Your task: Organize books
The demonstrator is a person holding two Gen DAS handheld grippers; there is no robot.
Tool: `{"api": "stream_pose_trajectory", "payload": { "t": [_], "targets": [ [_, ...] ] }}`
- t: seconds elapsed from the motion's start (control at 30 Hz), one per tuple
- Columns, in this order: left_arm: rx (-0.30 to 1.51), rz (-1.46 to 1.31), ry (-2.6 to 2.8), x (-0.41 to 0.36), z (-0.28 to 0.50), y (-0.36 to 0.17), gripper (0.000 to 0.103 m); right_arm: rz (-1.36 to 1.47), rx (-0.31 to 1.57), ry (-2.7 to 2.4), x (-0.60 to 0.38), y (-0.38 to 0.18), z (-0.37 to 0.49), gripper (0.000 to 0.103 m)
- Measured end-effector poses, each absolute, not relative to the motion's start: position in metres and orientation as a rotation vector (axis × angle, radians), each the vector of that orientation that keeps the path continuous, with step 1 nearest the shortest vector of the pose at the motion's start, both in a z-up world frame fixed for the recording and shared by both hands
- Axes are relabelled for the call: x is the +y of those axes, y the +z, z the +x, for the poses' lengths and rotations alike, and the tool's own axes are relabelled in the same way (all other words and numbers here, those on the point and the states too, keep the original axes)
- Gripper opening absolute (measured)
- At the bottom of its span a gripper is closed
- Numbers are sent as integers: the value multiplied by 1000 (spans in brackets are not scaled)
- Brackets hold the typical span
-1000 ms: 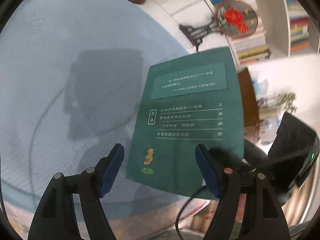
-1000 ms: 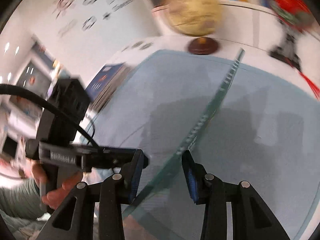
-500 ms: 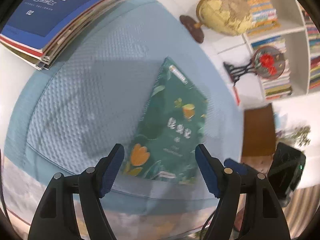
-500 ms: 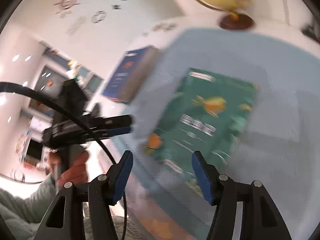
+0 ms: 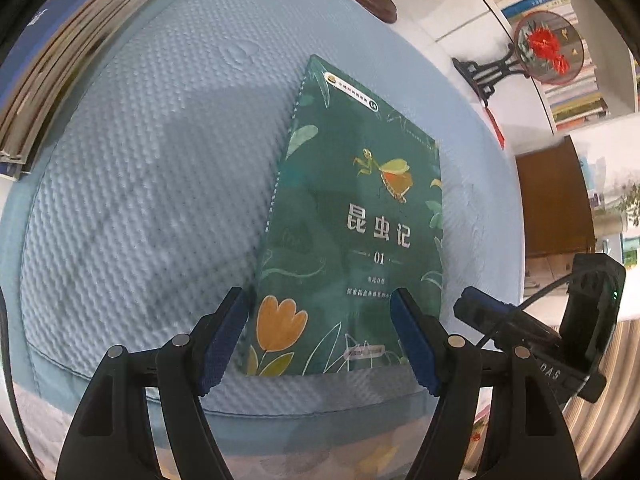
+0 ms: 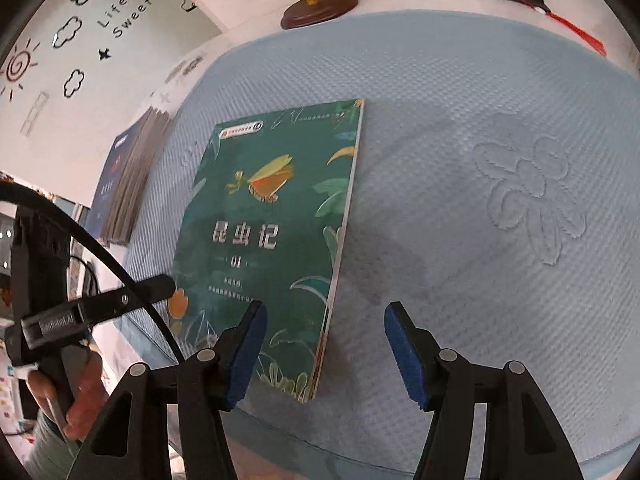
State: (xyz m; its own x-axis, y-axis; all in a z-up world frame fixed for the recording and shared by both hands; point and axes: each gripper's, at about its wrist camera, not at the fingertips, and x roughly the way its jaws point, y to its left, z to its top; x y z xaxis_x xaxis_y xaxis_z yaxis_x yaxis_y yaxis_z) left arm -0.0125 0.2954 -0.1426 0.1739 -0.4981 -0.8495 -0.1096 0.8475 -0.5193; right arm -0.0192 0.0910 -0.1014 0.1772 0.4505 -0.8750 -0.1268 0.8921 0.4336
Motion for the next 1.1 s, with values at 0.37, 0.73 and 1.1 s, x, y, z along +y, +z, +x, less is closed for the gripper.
{"api": "stream_pose_trajectory", "payload": {
  "t": [0.37,0.73,1.1],
  "targets": [
    [1403,-494,-365,293,-22,-147,65,230,1389,397,130,-118,-42,59],
    [1300,-818,-565,322,-24,-133,40,413,1348,322,105,-121,-48,66],
    [1391,-712,-546,282,-13,-165,15,420,1335,325,117,-122,-48,76]
  ]
}}
